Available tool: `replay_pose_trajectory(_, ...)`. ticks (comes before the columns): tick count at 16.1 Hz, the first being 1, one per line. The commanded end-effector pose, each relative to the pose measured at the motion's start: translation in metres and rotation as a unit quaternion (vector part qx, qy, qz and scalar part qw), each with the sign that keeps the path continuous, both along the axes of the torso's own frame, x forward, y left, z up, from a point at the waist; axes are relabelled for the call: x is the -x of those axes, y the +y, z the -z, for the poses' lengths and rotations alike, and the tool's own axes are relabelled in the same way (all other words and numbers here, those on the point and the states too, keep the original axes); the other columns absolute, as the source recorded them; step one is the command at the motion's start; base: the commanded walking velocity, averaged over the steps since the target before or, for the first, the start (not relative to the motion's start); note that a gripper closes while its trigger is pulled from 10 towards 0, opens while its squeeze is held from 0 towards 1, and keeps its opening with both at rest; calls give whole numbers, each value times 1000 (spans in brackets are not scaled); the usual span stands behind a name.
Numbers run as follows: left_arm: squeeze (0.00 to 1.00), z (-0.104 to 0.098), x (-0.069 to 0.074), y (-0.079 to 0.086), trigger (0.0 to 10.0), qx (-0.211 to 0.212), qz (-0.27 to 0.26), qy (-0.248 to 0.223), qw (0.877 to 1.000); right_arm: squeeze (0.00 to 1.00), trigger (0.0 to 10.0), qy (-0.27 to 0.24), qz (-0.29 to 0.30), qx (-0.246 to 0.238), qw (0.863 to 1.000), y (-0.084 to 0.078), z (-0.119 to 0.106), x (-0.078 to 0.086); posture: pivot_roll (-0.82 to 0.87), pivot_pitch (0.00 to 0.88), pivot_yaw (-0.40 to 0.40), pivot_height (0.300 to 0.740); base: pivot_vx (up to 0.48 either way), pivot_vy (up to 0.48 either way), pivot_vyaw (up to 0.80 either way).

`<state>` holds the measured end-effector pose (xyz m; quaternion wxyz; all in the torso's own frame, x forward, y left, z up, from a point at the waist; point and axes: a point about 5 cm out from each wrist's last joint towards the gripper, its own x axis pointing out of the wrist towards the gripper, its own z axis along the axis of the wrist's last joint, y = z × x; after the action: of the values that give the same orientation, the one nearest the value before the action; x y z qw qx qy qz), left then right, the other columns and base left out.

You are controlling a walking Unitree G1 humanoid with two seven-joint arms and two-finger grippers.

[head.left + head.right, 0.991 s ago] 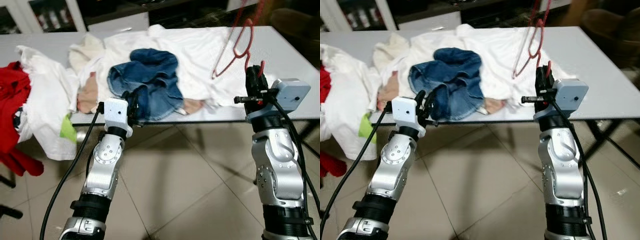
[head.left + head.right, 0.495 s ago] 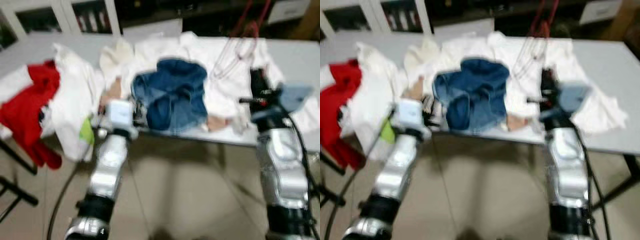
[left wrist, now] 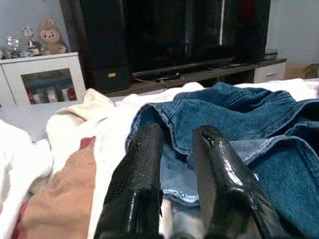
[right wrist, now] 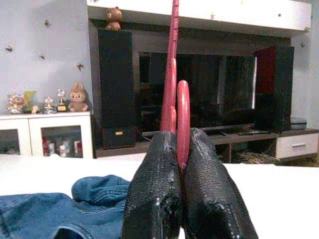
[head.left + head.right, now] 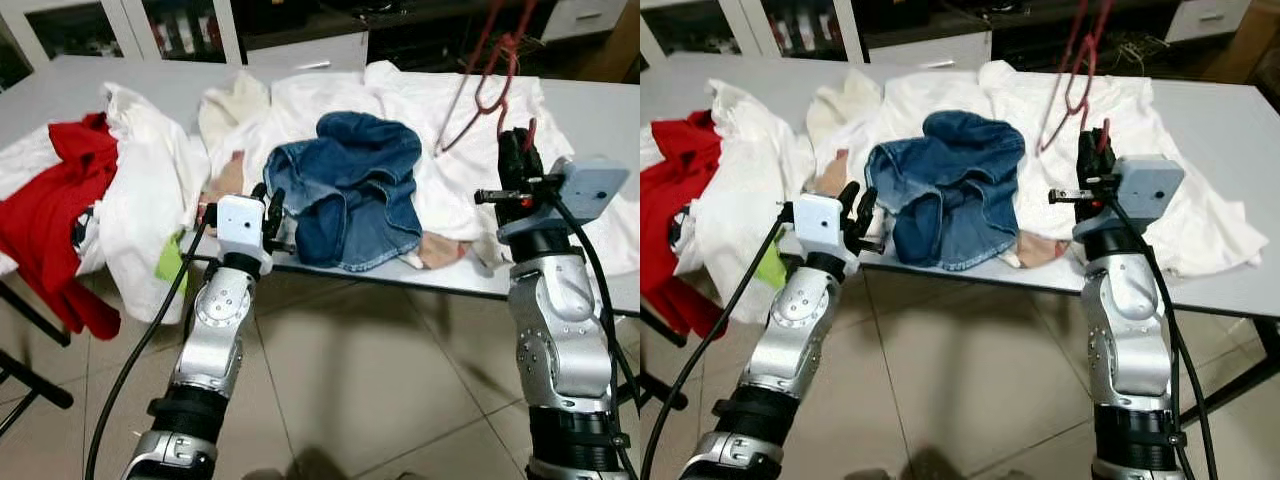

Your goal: Hang hanger

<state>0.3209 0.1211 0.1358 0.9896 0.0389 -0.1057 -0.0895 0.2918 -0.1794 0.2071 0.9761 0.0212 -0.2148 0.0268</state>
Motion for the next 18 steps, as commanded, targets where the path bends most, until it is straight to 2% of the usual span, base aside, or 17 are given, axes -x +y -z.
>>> replay_pose_trajectory(1,0,-4,-1,4,10000,-2,-3,-7,1000,0,10000,0,-5,4,1000,3,-1,0,60,0,60,740,0,0,0)
replay_pose_trajectory(12,0,-1,0,2,10000,0,3,2,1000,0,10000,6,-7,7,1000,3,1,0,62,5,55,740,0,0,0)
replay_pose_trajectory(18,0,0,0,1,10000,1,4,4,1000,0,10000,7,-7,7,1000,3,1,0,60,8,56,740,450,0,0)
